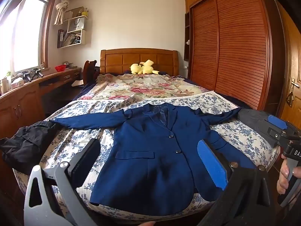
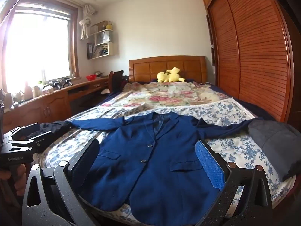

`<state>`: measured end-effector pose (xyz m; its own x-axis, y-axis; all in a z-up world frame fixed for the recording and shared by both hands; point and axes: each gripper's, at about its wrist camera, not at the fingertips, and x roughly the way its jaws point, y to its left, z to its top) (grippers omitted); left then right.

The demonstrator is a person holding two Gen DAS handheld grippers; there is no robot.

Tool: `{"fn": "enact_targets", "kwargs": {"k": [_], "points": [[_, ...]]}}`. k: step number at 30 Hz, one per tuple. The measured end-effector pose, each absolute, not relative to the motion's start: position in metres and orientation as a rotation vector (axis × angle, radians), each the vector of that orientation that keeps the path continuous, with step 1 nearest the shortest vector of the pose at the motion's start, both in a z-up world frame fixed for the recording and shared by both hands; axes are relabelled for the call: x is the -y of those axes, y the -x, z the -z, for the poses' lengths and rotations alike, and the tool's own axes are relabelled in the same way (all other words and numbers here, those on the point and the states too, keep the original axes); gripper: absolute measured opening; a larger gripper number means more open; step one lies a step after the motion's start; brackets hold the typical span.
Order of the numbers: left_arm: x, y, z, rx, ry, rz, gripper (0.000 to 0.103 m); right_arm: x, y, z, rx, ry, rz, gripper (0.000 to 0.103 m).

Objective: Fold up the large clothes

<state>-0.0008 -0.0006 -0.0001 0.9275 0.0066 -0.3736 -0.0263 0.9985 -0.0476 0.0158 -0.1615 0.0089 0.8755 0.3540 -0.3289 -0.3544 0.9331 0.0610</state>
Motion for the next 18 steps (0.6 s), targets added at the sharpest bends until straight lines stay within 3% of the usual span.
{"fn": "enact_targets", "kwargs": {"k": [18], "points": [[-0.006,-0.002,0.002,-0.398,0.057,-0.04,0.103,0.168,-0.021,0.002,-0.358,-0.02,-0.364,0.103]]}}
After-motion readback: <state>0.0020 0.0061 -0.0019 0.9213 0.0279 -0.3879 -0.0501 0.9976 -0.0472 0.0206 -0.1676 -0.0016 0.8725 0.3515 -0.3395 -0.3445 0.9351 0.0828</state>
